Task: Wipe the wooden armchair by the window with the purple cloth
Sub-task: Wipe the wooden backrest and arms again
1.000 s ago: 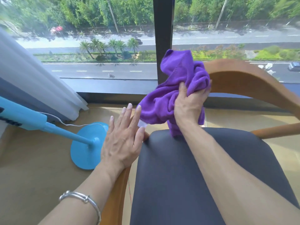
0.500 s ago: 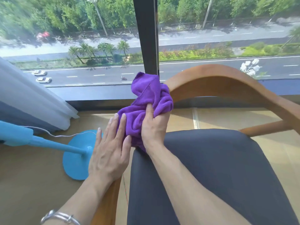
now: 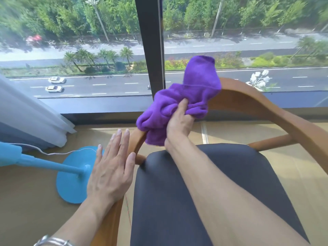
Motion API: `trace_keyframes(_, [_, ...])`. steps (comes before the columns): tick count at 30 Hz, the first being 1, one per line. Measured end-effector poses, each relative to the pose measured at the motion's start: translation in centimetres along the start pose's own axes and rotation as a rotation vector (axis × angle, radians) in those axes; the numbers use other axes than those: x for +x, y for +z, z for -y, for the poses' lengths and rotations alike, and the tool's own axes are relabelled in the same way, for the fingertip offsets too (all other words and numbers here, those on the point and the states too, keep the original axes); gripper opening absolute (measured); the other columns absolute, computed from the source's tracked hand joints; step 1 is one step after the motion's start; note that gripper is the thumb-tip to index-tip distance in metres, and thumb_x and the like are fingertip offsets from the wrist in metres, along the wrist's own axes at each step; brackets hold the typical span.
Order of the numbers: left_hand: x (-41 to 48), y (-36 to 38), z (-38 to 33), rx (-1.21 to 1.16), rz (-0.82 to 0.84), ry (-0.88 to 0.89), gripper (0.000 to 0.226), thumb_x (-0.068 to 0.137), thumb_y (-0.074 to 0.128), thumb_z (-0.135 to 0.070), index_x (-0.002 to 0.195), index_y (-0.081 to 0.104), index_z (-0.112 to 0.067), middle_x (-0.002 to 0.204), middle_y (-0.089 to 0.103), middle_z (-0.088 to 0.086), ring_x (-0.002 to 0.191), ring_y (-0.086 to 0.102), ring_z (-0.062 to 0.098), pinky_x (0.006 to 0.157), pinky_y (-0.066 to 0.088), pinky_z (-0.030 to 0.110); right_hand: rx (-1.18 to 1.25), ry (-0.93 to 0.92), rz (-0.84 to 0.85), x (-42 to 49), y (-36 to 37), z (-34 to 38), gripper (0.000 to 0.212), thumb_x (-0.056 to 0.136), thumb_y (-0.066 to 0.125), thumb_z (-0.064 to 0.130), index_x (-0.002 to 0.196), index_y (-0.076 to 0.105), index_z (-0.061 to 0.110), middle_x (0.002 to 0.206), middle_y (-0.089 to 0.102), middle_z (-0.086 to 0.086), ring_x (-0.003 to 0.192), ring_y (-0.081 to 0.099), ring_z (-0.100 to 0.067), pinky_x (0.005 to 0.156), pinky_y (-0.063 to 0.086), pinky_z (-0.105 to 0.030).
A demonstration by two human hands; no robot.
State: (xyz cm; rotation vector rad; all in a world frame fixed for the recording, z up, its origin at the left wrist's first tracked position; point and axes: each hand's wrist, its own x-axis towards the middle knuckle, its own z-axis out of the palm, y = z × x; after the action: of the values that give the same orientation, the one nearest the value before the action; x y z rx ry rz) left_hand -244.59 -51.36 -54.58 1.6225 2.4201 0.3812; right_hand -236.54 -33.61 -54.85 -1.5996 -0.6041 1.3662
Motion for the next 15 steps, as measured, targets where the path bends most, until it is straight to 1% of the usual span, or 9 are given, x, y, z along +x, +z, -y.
trace_keyframes(2, [0.0,0.0,0.0,-0.003,0.001,-0.001,0.059,0.089,0.006,-0.05,0.143,-0.009,-0.033,0.154,0.002,-0.013,0.143,0.005,0.004,0.116,0.005,0.041,0.028,0.021,0.03,-0.7,-0.2,0.5,0.052,0.091,0.05,0.055,0.121,0.058,0.013,0.114,0.065,-0.006,0.104,0.063,-0.027,0.094,0.049,-0.038])
trace_keyframes(3, [0.0,0.0,0.0,-0.006,0.004,0.002,0.059,0.089,0.006,-0.05,0.143,-0.009,-0.034,0.153,0.0,-0.015,0.143,0.005,0.004,0.116,0.005,0.041,0.031,0.032,0.017,-0.3,-0.4,1.3,0.053,0.092,0.049,0.055,0.122,0.057,0.013,0.114,0.065,-0.005,0.103,0.063,-0.027,0.094,0.05,-0.038])
trace_keyframes(6, [0.0,0.0,0.0,-0.003,0.012,0.007,0.059,0.089,0.007,-0.05,0.144,-0.008,-0.033,0.154,0.003,-0.013,0.143,0.006,0.005,0.116,0.006,0.042,0.012,0.039,-0.084,2.8,-1.4,4.7,0.063,0.09,0.045,0.06,0.124,0.055,0.007,0.12,0.062,-0.01,0.105,0.062,-0.03,0.095,0.05,-0.042])
trace_keyframes(8, [0.1,-0.1,0.0,-0.004,0.014,-0.006,0.06,0.089,0.006,-0.052,0.144,-0.007,-0.033,0.156,0.008,-0.009,0.144,0.007,0.006,0.117,0.006,0.043,-0.035,0.043,-0.122,4.2,-2.1,6.5,0.07,0.091,0.042,0.061,0.13,0.049,0.004,0.129,0.057,-0.015,0.112,0.059,-0.033,0.099,0.047,-0.044])
trace_keyframes(10, [0.0,-0.1,0.0,-0.003,0.017,-0.016,0.061,0.088,0.006,-0.052,0.145,-0.006,-0.032,0.157,0.01,-0.008,0.144,0.008,0.007,0.116,0.006,0.043,-0.18,-0.006,-0.102,3.9,-2.5,6.8,0.075,0.094,0.04,0.058,0.142,0.035,0.001,0.144,0.043,-0.019,0.127,0.047,-0.034,0.106,0.039,-0.042])
trace_keyframes(11, [0.0,-0.1,-0.1,0.0,0.02,-0.016,0.061,0.088,0.005,-0.052,0.145,-0.006,-0.032,0.157,0.01,-0.007,0.144,0.009,0.008,0.116,0.006,0.043,-0.274,-0.068,-0.079,3.1,-2.4,6.6,0.077,0.097,0.04,0.054,0.148,0.024,-0.001,0.152,0.031,-0.021,0.136,0.037,-0.034,0.111,0.032,-0.039])
trace_keyframes(13, [0.1,-0.2,0.0,0.009,0.026,-0.013,0.062,0.088,0.006,-0.053,0.145,-0.005,-0.031,0.157,0.011,-0.006,0.144,0.009,0.009,0.116,0.006,0.043,-0.44,-0.278,0.002,0.3,-2.1,5.3,0.081,0.099,0.043,0.044,0.151,0.003,-0.004,0.158,0.008,-0.025,0.145,0.017,-0.034,0.116,0.016,-0.034])
trace_keyframes(14, [0.1,-0.3,0.0,0.015,0.028,-0.01,0.062,0.088,0.006,-0.052,0.145,-0.004,-0.03,0.157,0.012,-0.005,0.144,0.01,0.009,0.116,0.007,0.044,-0.517,-0.4,0.047,-1.1,-1.8,4.1,0.081,0.1,0.044,0.04,0.151,0.0,-0.004,0.158,0.002,-0.027,0.147,0.011,-0.036,0.115,0.014,-0.035])
trace_keyframes(15, [0.2,-0.3,0.0,0.021,0.028,-0.005,0.062,0.089,0.007,-0.052,0.146,-0.003,-0.03,0.157,0.013,-0.004,0.144,0.01,0.009,0.116,0.008,0.044,-0.6,-0.535,0.084,-2.4,-1.6,2.8,0.078,0.1,0.045,0.036,0.151,0.002,-0.004,0.157,0.003,-0.029,0.147,0.011,-0.038,0.114,0.019,-0.04])
